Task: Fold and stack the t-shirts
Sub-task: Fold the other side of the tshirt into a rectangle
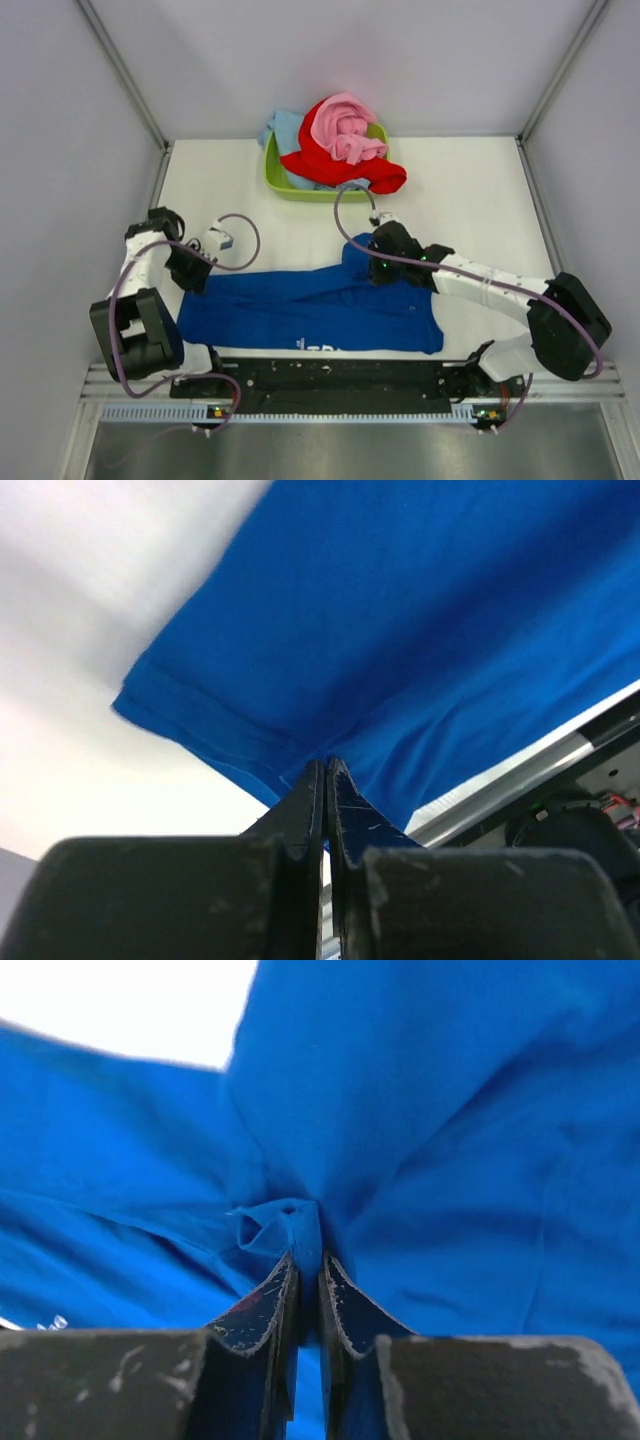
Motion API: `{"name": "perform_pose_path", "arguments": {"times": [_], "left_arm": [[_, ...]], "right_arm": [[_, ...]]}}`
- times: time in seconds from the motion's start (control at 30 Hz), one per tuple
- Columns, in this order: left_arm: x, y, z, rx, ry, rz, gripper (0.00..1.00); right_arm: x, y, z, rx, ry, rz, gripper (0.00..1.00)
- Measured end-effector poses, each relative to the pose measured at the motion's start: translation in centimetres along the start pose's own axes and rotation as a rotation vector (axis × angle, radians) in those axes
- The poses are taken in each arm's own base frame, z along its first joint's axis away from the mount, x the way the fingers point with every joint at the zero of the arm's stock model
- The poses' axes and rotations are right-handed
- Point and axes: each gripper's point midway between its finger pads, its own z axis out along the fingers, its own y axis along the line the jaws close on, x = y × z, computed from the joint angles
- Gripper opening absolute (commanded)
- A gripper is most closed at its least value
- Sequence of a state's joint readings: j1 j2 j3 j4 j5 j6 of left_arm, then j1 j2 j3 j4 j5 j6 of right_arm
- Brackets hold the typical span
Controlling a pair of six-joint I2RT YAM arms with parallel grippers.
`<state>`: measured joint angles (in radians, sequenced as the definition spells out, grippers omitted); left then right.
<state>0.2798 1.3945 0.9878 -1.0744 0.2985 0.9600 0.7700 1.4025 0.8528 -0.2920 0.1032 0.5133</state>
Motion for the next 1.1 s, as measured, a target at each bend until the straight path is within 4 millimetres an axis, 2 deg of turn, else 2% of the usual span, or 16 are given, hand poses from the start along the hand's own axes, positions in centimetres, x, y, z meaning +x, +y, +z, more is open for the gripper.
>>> {"name": "perform_pose_path", "arguments": {"times": [0.1, 0.23, 0.3, 0.4, 0.47, 0.53, 0.63, 0.67, 0.73, 0.83, 0.87, 0.93, 1.1], "left_arm": [[1.6, -1.0, 0.7, 0.024, 0.043, 0.027, 0.0], [2.0, -1.4, 1.0, 0.037, 0.049, 0.05, 0.0], [1.9, -1.4, 1.0, 0.04, 0.043, 0.058, 0.0], [1.8, -1.4, 1.0, 0.045, 0.034, 0.065, 0.0], [1.7, -1.4, 1.1, 0.044, 0.032, 0.067, 0.0], [1.7, -1.4, 1.1, 0.044, 0.032, 0.069, 0.0], [1.7, -1.4, 1.1, 0.043, 0.033, 0.069, 0.0], [1.7, -1.4, 1.1, 0.043, 0.032, 0.069, 0.0], [1.7, -1.4, 1.1, 0.043, 0.032, 0.069, 0.0], [1.7, -1.4, 1.1, 0.043, 0.031, 0.069, 0.0], [1.7, -1.4, 1.1, 0.044, 0.031, 0.069, 0.0], [1.7, -1.4, 1.1, 0.044, 0.03, 0.069, 0.0], [1.6, -1.4, 1.0, 0.038, 0.026, 0.071, 0.0]], "right_arm": [[3.5, -1.3, -0.8, 0.032, 0.083, 0.047, 0.18], [7.7, -3.8, -2.6, 0.108, 0.185, 0.096, 0.28], [8.8, -4.6, -3.3, 0.144, 0.225, 0.102, 0.34], [9.5, -5.4, -4.4, 0.175, 0.256, 0.09, 0.48], [9.2, -5.6, -5.4, 0.181, 0.257, 0.06, 0.55], [7.6, -5.5, -6.4, 0.18, 0.225, 0.021, 0.6], [3.1, -4.5, -7.9, 0.175, 0.12, -0.041, 0.61], [0.8, -3.8, -8.5, 0.165, 0.062, -0.06, 0.61], [-2.4, -2.5, -9.0, 0.139, -0.009, -0.086, 0.61], [-5.4, -0.7, -7.9, 0.115, -0.053, -0.129, 0.64], [-5.7, -0.2, -7.0, 0.115, -0.047, -0.157, 0.64], [-5.1, 0.9, -4.6, 0.121, -0.011, -0.241, 0.64], [-0.9, 3.3, 0.6, 0.15, 0.132, -0.507, 0.59]]}}
